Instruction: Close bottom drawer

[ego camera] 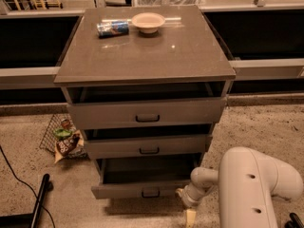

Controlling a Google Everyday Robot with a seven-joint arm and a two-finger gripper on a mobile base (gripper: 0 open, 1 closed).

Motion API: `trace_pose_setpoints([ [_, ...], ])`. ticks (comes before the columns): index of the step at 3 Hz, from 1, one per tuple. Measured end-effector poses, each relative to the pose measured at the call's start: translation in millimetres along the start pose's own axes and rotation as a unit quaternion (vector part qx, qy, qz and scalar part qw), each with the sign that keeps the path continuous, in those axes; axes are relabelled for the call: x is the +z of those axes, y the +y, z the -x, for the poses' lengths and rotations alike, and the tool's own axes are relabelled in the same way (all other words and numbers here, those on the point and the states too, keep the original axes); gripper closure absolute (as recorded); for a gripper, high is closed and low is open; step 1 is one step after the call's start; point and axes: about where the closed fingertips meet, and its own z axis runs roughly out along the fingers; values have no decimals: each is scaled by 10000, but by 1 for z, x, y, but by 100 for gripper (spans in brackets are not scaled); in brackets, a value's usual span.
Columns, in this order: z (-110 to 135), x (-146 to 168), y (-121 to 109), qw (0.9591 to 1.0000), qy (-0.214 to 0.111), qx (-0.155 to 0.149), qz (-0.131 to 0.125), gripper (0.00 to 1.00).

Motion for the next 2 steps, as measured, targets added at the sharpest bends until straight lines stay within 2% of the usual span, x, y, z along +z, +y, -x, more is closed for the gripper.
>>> trace_pose_setpoints([
  [1,-3,-3,-11,9997,-215,-72,-74,0],
  [2,-13,-11,-36,9988,-322,-94,-363,19],
])
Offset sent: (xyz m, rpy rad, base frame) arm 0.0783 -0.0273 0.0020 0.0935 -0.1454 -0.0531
